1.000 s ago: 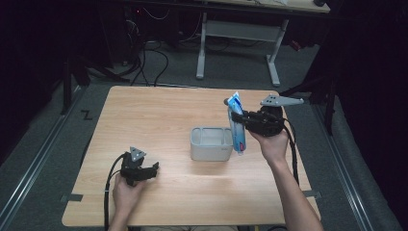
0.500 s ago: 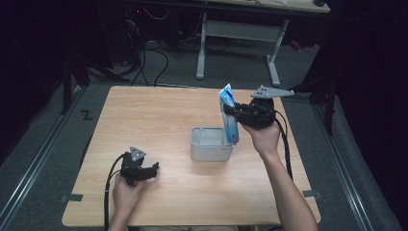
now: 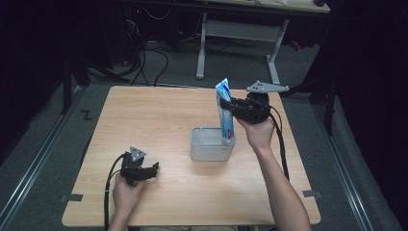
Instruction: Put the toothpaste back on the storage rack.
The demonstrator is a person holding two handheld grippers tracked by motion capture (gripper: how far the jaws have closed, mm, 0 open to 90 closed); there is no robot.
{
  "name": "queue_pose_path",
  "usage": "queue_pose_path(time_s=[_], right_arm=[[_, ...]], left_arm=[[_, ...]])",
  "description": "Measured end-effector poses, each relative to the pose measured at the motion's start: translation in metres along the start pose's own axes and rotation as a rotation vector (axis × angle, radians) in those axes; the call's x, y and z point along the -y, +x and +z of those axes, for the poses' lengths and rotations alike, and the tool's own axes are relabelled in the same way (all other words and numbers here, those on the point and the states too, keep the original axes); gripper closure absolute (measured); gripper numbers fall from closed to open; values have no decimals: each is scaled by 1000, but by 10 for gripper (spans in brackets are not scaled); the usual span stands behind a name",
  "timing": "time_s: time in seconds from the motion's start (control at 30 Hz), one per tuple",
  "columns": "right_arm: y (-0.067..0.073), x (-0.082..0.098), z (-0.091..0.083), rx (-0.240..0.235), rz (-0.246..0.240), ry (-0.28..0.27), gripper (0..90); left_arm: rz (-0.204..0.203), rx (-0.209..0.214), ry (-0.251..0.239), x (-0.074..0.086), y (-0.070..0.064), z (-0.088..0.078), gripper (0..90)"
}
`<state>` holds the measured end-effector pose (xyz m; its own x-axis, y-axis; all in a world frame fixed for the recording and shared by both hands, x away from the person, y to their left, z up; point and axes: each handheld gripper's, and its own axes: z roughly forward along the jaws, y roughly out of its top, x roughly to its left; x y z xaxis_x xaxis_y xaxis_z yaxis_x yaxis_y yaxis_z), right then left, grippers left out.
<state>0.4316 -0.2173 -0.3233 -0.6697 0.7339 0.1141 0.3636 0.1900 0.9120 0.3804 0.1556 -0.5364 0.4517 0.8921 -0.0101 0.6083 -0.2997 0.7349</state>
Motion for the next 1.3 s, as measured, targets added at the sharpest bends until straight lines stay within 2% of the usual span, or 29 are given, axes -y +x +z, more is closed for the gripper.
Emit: queue_pose_path(time_s=[0.5,0.77,1.3], right_arm=[[11,-8,27,-28,-23,21,735],[18,-7,48,-34,-55,57,734],[15,7,62,-30,-56,109,731]], left_arm=[[0,0,1,0,0,0,225],[1,0,0,0,0,0,225],[1,-1,0,0,0,0,225]])
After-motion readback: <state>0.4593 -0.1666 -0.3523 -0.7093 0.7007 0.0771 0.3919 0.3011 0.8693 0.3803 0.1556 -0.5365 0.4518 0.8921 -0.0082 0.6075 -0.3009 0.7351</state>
